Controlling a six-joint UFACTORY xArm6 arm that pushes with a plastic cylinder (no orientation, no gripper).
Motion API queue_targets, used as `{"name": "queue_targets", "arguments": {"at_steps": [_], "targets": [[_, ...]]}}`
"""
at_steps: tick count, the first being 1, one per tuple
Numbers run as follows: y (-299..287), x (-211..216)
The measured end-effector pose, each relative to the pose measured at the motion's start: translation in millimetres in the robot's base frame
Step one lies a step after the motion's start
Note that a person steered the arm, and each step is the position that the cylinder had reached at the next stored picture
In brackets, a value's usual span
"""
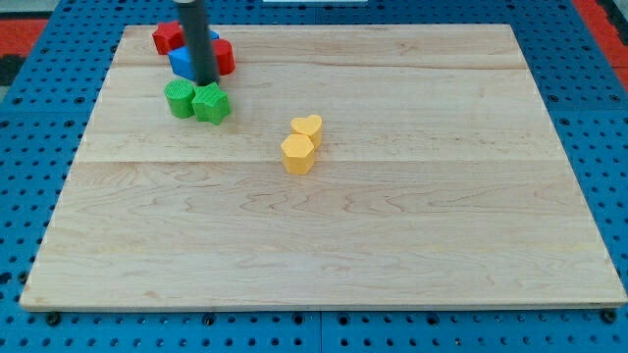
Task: Move the blue triangle to the left of the red circle
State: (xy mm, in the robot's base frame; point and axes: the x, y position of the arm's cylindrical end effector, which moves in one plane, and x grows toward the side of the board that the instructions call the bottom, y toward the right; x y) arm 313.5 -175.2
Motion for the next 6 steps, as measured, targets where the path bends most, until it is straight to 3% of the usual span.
{"name": "queue_targets", "arguments": {"at_steps": [2,4,6], "targets": [[-31,-25],[-16,-66],[3,-77]]}}
